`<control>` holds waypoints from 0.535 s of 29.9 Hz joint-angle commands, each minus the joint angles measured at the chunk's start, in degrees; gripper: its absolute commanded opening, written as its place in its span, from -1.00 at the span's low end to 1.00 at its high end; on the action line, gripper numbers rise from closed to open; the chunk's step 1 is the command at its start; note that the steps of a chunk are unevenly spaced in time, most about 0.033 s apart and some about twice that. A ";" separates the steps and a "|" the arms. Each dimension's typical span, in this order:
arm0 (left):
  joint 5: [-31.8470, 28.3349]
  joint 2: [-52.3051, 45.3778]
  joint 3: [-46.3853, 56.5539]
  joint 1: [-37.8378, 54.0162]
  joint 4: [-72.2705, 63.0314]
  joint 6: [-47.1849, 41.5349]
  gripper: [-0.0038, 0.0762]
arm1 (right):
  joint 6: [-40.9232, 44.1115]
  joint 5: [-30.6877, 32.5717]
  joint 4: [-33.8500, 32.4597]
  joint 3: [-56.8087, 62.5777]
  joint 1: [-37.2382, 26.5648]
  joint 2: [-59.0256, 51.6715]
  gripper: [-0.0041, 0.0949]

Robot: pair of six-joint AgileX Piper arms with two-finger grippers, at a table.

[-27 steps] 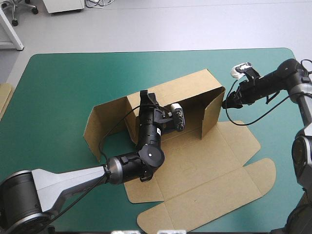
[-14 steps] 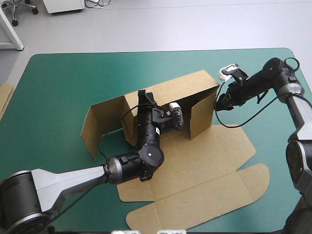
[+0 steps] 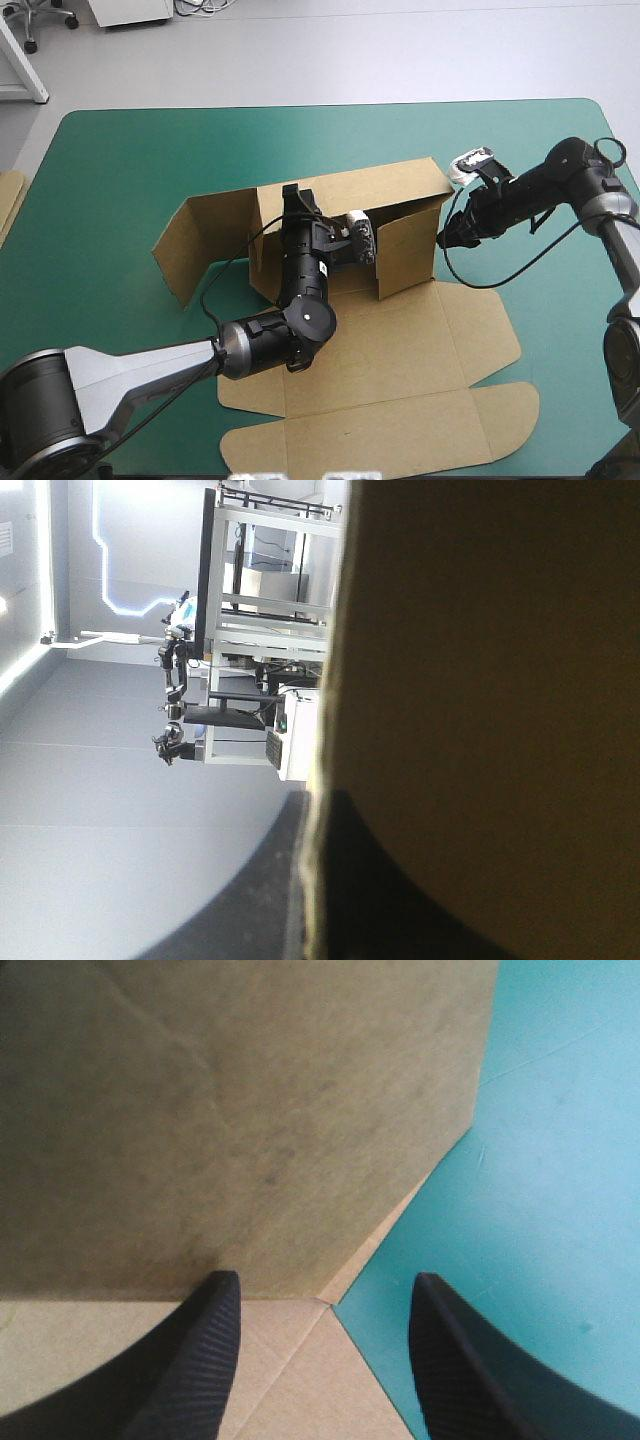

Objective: Fold the box

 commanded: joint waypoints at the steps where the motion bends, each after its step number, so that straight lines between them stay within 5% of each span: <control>1: 0.57 -2.43 -1.43 -0.23 5.89 -0.98 -0.93 | -0.98 2.47 5.81 1.92 0.52 -3.97 0.08; 16: 0.57 -2.43 -1.43 -0.23 5.66 -0.99 -0.93 | -1.65 -10.09 6.30 10.64 0.52 -12.11 0.09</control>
